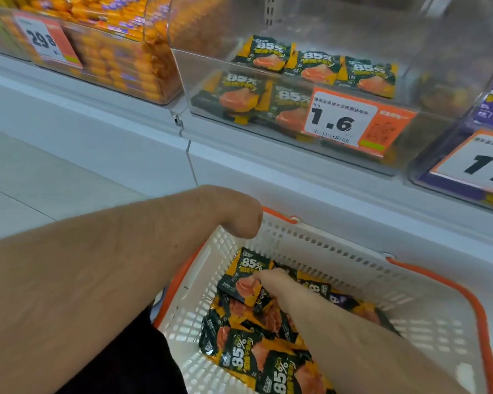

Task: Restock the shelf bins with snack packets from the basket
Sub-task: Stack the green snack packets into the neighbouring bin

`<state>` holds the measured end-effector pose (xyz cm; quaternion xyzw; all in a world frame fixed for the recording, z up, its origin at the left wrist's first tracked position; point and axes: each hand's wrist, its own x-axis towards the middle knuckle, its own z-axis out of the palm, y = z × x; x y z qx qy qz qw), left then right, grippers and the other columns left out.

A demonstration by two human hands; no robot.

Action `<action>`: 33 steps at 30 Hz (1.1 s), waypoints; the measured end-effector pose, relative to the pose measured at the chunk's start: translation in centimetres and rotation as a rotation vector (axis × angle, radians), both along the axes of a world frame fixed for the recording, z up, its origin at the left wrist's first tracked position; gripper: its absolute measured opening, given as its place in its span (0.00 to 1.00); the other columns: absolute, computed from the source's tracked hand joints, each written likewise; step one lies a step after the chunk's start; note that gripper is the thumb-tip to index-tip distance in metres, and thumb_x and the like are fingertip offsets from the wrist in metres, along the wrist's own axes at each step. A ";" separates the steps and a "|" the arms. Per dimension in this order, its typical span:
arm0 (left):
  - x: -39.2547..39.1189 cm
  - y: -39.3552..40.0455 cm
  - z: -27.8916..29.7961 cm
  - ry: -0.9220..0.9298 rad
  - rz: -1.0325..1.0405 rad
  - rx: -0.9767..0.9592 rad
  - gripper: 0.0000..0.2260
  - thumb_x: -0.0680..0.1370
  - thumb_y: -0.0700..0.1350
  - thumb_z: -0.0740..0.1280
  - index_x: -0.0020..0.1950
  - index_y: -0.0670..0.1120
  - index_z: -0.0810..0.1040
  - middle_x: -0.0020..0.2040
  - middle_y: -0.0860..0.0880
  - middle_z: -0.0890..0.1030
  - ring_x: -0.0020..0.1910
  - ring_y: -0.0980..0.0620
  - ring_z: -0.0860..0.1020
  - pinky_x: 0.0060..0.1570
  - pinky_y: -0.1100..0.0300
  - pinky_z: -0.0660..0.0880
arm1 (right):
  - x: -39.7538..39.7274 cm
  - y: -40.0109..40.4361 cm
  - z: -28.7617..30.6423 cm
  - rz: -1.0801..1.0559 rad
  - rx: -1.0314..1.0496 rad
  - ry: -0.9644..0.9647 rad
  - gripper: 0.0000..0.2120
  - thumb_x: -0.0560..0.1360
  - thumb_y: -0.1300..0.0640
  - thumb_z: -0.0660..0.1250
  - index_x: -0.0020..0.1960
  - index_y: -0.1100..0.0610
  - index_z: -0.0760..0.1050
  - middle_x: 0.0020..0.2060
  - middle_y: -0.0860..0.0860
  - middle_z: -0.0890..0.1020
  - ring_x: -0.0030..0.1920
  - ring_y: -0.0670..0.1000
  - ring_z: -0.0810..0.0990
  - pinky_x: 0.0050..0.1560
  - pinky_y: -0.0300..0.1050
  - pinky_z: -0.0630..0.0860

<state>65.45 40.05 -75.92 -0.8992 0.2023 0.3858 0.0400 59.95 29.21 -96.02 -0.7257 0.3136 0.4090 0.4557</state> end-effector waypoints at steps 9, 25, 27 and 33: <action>0.4 0.4 0.4 -0.008 0.039 -0.035 0.16 0.81 0.40 0.57 0.67 0.45 0.74 0.66 0.47 0.75 0.63 0.48 0.74 0.60 0.55 0.71 | 0.0 2.8 -0.8 -0.125 -0.138 -0.169 0.29 0.73 0.60 0.72 0.70 0.63 0.63 0.65 0.59 0.73 0.63 0.60 0.74 0.60 0.49 0.74; 0.4 0.4 6.1 -0.288 0.199 -0.158 0.25 0.74 0.53 0.70 0.68 0.44 0.72 0.62 0.45 0.77 0.57 0.46 0.77 0.54 0.54 0.75 | -1.2 -3.7 16.4 0.142 -0.204 -0.969 0.18 0.75 0.70 0.59 0.44 0.48 0.77 0.46 0.49 0.79 0.47 0.50 0.75 0.45 0.40 0.72; 0.4 1.1 7.6 -0.209 0.284 -0.288 0.25 0.74 0.52 0.72 0.67 0.45 0.72 0.58 0.47 0.78 0.49 0.48 0.77 0.48 0.56 0.76 | -1.2 -4.3 18.9 0.123 -0.189 -1.076 0.23 0.74 0.71 0.61 0.39 0.41 0.74 0.43 0.48 0.79 0.44 0.47 0.75 0.39 0.31 0.69; 0.7 3.4 11.2 -0.024 0.657 -1.078 0.17 0.75 0.43 0.73 0.61 0.43 0.76 0.53 0.48 0.76 0.48 0.48 0.78 0.34 0.62 0.78 | -1.0 -5.3 26.0 0.114 -0.128 -1.335 0.24 0.76 0.72 0.62 0.38 0.41 0.73 0.38 0.40 0.78 0.38 0.39 0.75 0.40 0.32 0.71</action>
